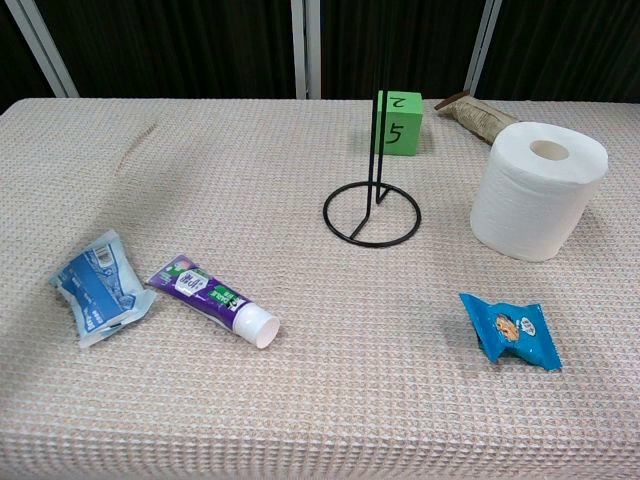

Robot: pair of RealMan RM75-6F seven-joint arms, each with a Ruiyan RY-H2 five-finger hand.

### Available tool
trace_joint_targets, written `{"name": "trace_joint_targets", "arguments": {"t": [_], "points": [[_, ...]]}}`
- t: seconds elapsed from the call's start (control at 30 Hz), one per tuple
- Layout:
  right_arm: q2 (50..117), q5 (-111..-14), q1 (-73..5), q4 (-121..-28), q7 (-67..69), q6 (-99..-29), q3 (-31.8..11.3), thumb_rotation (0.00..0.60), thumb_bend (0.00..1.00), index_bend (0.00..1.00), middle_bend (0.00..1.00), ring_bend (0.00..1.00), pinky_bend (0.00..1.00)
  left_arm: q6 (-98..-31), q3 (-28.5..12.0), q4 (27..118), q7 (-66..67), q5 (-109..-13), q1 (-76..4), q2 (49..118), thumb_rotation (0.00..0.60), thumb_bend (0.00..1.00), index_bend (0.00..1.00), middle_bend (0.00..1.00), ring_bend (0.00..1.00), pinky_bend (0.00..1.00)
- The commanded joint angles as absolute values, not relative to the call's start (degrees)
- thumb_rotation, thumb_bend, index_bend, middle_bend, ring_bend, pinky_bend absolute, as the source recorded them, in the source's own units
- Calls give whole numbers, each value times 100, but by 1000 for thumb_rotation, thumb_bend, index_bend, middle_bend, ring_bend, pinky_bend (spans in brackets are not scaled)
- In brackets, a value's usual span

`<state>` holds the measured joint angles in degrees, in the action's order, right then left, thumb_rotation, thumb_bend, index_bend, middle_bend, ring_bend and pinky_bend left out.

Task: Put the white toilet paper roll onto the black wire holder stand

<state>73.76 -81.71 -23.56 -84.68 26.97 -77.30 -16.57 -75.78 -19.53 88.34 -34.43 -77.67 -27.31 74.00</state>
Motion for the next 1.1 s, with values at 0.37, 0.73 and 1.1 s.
{"name": "trace_joint_targets", "arguments": {"t": [0.37, 0.73, 1.1], "points": [[7174, -7902, -2131, -8327, 2004, -7406, -1253, 600, 326, 0, 0, 0, 0, -7615, -1803, 8748, -3215, -7941, -2739, 7409, 167, 92, 142, 148, 160, 324], [7514, -7181, -2078, -8066, 1522, -6293, -807, 600, 76, 0, 0, 0, 0, -7661, -1540, 8326, -2497, -8206, -2793, 7525, 168, 93, 143, 149, 159, 322], [8312, -7419, -2099, -7514, 2496, -6463, -972, 600, 0, 0, 0, 0, 0, -7695, -1309, 8044, -2293, -8255, -2684, 7579, 163, 93, 141, 149, 159, 320]]}}
